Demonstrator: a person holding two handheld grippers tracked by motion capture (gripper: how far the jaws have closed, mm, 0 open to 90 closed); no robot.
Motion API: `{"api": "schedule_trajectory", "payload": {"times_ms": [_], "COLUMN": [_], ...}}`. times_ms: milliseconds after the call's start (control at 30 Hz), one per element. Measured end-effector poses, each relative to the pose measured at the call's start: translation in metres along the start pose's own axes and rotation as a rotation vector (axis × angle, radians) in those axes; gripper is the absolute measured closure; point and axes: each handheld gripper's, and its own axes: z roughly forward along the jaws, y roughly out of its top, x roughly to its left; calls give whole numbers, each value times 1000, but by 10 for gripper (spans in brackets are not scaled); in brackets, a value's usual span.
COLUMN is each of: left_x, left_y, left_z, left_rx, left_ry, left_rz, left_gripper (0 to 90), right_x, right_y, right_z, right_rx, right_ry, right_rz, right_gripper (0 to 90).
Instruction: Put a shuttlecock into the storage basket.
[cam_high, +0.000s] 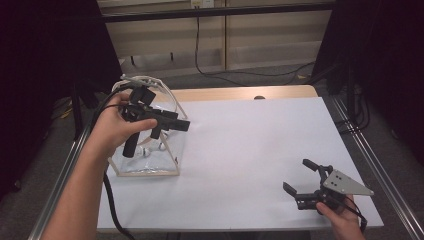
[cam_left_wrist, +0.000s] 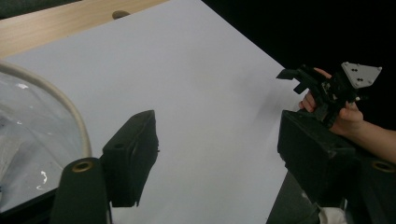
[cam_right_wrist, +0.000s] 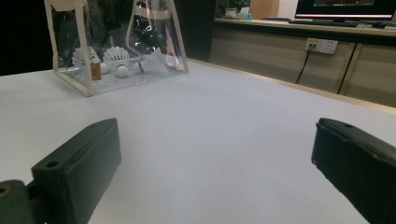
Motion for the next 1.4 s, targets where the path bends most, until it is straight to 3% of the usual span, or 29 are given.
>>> {"api": "schedule_trajectory", "payload": {"times_ms": [533, 1400], "left_x": [-1, 1], "left_y": [-21, -54], "left_z": [20, 40], "left_rx": [-23, -66], "left_ry": [-30, -31], "left_rz": [11, 103], "left_gripper": [223, 101], "right_x": [1, 1], "right_y": [0, 0], "right_z": [0, 0], "right_rx": [-2, -4], "right_ry": [-1, 1], "right_rz": [2, -3], "right_gripper": [9, 10]}}
